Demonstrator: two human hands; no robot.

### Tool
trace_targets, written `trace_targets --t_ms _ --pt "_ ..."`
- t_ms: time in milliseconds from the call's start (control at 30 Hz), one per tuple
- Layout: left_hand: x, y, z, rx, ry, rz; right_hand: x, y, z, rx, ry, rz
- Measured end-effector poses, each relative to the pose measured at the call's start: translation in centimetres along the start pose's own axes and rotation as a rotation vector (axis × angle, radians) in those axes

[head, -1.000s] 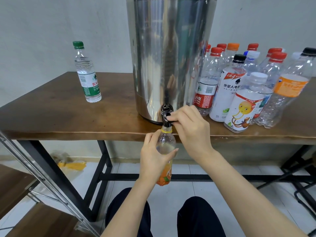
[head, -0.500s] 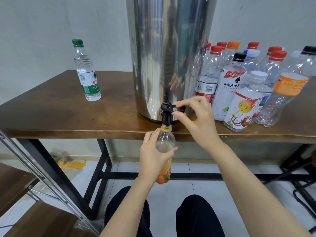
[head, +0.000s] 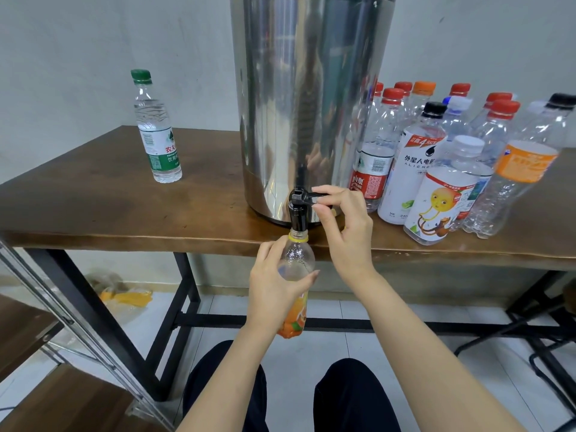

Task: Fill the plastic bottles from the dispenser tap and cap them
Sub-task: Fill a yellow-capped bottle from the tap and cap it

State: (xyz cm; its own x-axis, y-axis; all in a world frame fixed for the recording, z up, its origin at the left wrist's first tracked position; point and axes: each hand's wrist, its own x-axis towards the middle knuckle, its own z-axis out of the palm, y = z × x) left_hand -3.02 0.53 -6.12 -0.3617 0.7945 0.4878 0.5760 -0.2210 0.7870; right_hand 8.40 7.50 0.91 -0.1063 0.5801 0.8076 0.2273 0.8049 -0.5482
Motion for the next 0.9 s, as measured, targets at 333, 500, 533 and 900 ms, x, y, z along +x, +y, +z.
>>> trace_targets --t_ms 333,500,533,900 --pt "0.03 -0.04 -0.05 0.009 -0.018 -0.018 -0.01 -0.01 0.32 0.033 0.02 0.018" --pt "0.03 -0.03 -0.1 0.007 -0.021 -0.015 -0.08 -0.06 0.38 0.036 0.023 0.018" --pt "0.03 -0.02 -0.09 0.007 -0.021 -0.014 -0.1 -0.05 0.37 0.037 0.024 0.018" --pt "0.03 -0.19 0.01 0.013 -0.018 -0.017 -0.2 0.12 0.52 0.067 0.031 0.028"
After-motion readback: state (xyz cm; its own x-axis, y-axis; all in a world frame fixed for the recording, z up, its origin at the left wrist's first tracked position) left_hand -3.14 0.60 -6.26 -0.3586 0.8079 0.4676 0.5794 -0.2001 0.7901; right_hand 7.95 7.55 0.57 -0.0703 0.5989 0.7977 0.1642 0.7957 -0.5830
